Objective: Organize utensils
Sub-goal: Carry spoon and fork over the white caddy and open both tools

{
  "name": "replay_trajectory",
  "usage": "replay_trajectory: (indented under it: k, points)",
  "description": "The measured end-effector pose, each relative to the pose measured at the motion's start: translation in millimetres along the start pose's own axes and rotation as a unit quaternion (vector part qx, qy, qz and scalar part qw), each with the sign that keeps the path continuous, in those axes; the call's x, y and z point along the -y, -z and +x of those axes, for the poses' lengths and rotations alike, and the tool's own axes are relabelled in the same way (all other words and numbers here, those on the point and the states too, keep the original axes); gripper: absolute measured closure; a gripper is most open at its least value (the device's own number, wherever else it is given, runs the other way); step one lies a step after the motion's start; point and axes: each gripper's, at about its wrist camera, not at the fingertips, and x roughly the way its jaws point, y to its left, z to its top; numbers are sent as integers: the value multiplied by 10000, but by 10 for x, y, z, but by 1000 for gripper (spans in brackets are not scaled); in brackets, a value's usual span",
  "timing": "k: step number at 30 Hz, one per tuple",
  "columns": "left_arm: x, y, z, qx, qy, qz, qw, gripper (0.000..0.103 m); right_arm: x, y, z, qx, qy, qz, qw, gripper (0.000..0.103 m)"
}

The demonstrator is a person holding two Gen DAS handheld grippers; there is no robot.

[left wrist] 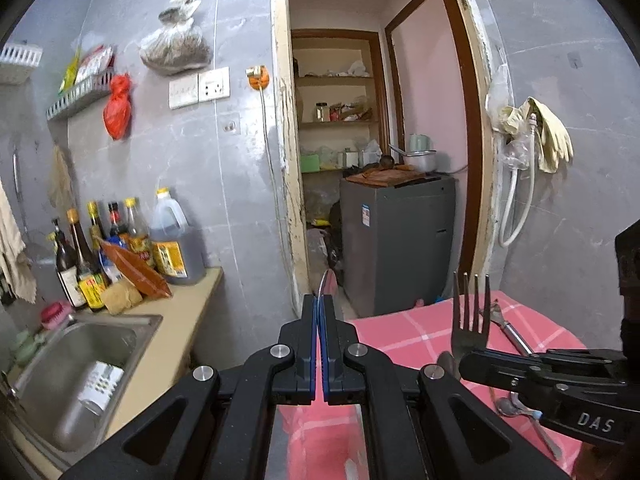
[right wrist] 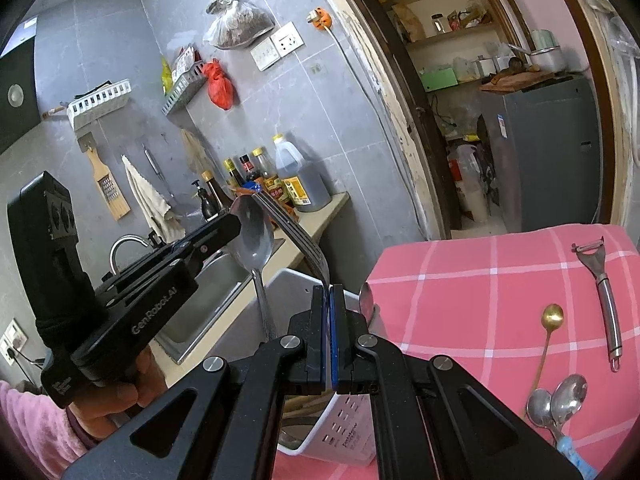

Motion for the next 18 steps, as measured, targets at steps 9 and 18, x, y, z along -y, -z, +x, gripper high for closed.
replay_trajectory:
  k: [9, 18]
  points:
    - [-187, 75, 17, -439, 643, -769, 9940, 100, 31, 34, 21, -124, 60, 117, 9998, 100]
    - [-309, 125, -30, -612, 1061, -1309, 9838, 98, 46, 53, -12, -222, 116, 142, 9996, 100]
